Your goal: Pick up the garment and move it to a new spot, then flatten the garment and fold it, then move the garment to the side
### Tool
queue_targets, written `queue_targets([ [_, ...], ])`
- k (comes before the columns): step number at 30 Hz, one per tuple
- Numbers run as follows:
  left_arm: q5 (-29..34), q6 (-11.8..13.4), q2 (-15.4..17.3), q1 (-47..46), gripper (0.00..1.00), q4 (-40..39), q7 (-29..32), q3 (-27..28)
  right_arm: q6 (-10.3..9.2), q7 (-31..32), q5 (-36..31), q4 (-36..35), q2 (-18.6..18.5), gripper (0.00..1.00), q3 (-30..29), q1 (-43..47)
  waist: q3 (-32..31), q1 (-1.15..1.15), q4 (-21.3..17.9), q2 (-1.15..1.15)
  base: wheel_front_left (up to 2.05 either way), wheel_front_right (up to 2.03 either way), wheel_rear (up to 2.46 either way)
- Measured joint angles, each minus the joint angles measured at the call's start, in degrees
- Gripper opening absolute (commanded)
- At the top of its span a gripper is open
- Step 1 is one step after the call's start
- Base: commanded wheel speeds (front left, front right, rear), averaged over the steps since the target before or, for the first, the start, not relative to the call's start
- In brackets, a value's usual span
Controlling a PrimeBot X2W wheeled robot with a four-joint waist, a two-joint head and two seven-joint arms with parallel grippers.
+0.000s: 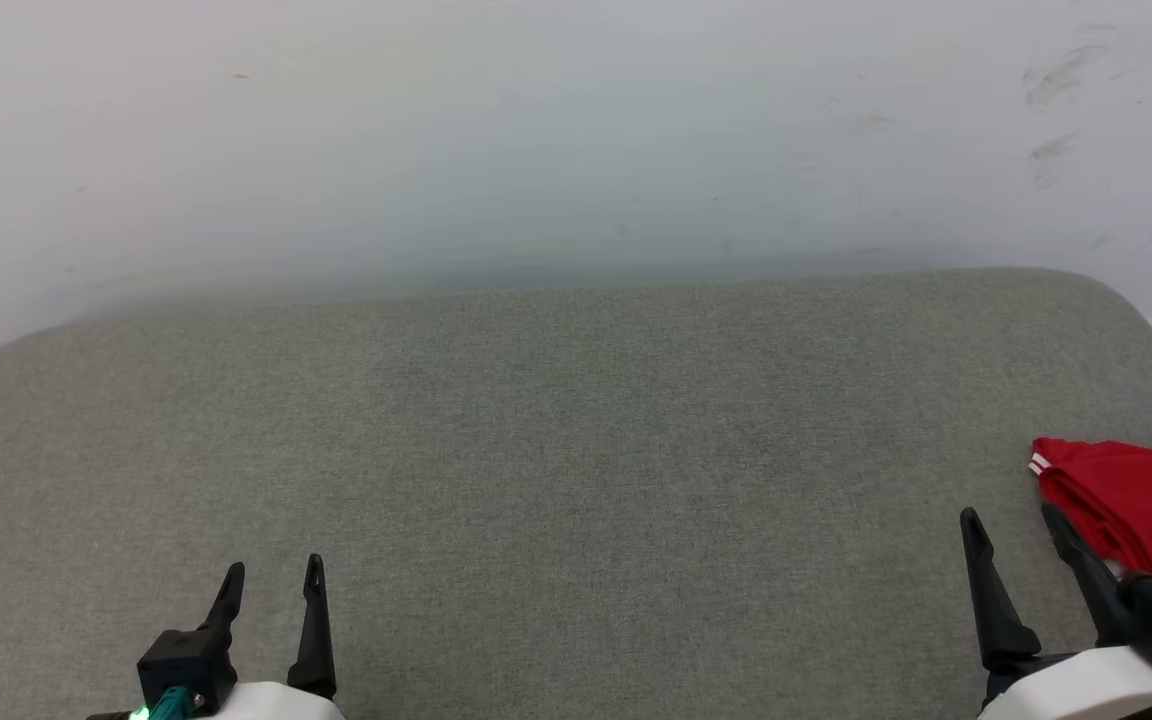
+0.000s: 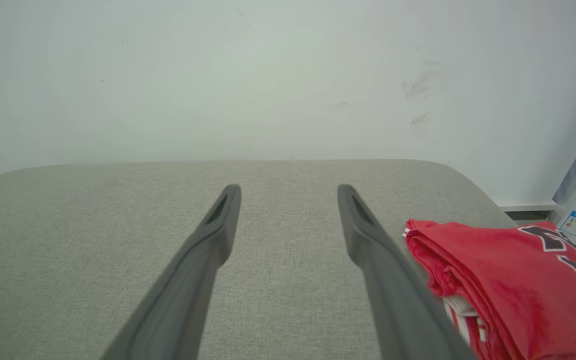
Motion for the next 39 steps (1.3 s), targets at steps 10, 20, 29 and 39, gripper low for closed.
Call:
queue_targets([
  [10, 0.14, -0.22, -0.76, 0.03, 0.00, 1.29, 0.20, 0.03, 0.01, -0.24, 0.89, 1.77, 0.04, 0.00, 0.26, 0.12, 0.13, 0.00, 0.07, 0.00, 0.00, 0.00, 0.00],
  [20, -7.80, -2.18, -2.52, 0.37, 0.00, 2.41, 2.80, 1.69, 0.00, 0.08, 10.43, 5.04, 0.05, 0.00, 0.24, -0.12, 0.41, 0.01, 0.27, 0.00, 0.00, 0.00, 0.00],
  [29, -16.56, -4.17, -3.61, -0.87, 0.00, 2.52, 5.33, 4.04, 0.00, 0.53, 20.78, 7.68, 0.04, 0.00, 0.12, -1.65, 0.71, 0.01, 0.49, 0.00, 0.00, 0.00, 0.00],
  [39, -24.28, -5.90, -4.71, -1.98, 0.00, 2.60, 7.61, 5.94, 0.00, 0.77, 30.10, 9.80, 0.03, 0.00, -0.02, -3.67, 1.01, 0.01, 0.71, 0.00, 0.00, 0.00, 0.00],
])
